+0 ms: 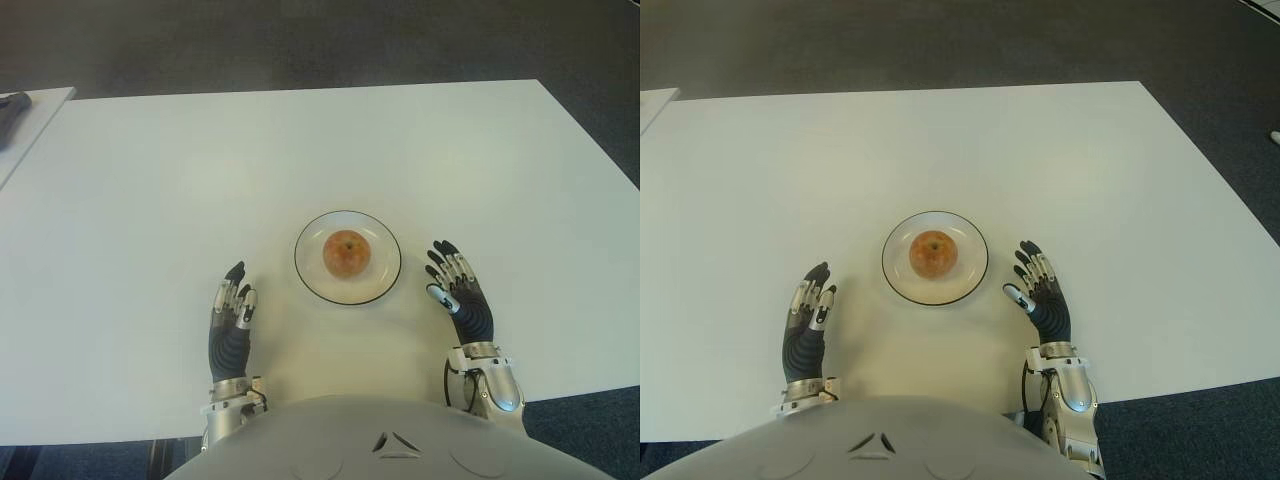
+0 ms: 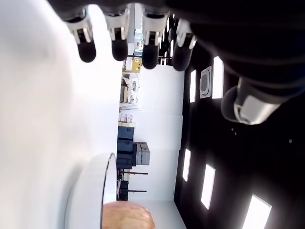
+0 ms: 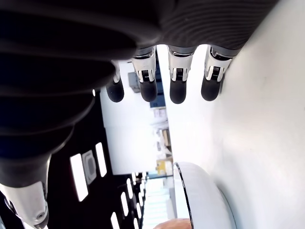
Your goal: Put the apples into the plate.
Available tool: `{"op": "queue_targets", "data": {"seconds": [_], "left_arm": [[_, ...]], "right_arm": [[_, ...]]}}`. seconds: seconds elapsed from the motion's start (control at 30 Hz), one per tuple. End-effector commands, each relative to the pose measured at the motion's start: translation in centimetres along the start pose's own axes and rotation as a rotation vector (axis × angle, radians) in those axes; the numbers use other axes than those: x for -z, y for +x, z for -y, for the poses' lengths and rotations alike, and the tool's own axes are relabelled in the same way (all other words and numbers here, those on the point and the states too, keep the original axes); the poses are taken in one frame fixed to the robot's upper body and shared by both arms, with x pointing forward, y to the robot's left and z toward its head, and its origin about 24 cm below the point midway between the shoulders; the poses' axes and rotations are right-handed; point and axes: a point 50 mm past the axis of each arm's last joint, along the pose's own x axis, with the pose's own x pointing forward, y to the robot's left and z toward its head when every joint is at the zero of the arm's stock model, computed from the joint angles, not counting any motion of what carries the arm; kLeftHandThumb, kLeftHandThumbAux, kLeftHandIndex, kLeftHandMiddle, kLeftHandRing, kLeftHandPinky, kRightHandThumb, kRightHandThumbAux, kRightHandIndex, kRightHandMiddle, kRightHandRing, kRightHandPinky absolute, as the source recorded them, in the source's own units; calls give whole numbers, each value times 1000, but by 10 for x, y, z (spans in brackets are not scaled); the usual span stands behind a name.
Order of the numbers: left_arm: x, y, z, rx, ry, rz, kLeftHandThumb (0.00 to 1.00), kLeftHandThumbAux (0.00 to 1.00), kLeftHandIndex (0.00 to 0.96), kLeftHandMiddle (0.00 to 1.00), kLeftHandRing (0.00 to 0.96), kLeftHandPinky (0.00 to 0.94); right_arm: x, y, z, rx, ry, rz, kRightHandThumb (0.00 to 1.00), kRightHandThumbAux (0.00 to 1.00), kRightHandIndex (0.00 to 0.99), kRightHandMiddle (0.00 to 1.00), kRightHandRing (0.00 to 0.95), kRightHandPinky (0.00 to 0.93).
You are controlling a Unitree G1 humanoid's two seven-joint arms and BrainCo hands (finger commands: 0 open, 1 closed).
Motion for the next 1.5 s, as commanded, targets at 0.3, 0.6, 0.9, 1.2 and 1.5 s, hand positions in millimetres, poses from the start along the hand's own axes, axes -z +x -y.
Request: {"op": "queue_targets", "data": {"seconds": [0.3,0.6,0.9,1.2,1.5], "left_arm": [[3,-1,-2,-1,-9,-15,114,400,172,116,73,75],[3,-2,-2,-2,-10,-25,101,397,150,105,60,62],[3,-2,-2,-7,-5,-36,109,409,157,110,70,72],[4,-2,-2,-10,26,-33,104,427,133,94,65,78],[6,-4,0,-25,43,-83,113,410,85,72,44,58]], "right_arm": [[6,0,0,8,-16,-21,236,652,13,62,66,85],[7,-1,0,12,-16,-24,230,659,13,64,67,81],[10,-2,1,19,-10,-38,227,662,11,60,63,75],[15,0,3,23,-22,-65,217,669,5,53,55,70],[20,0,4,27,-10,-88,218,686,3,55,54,67]]}}
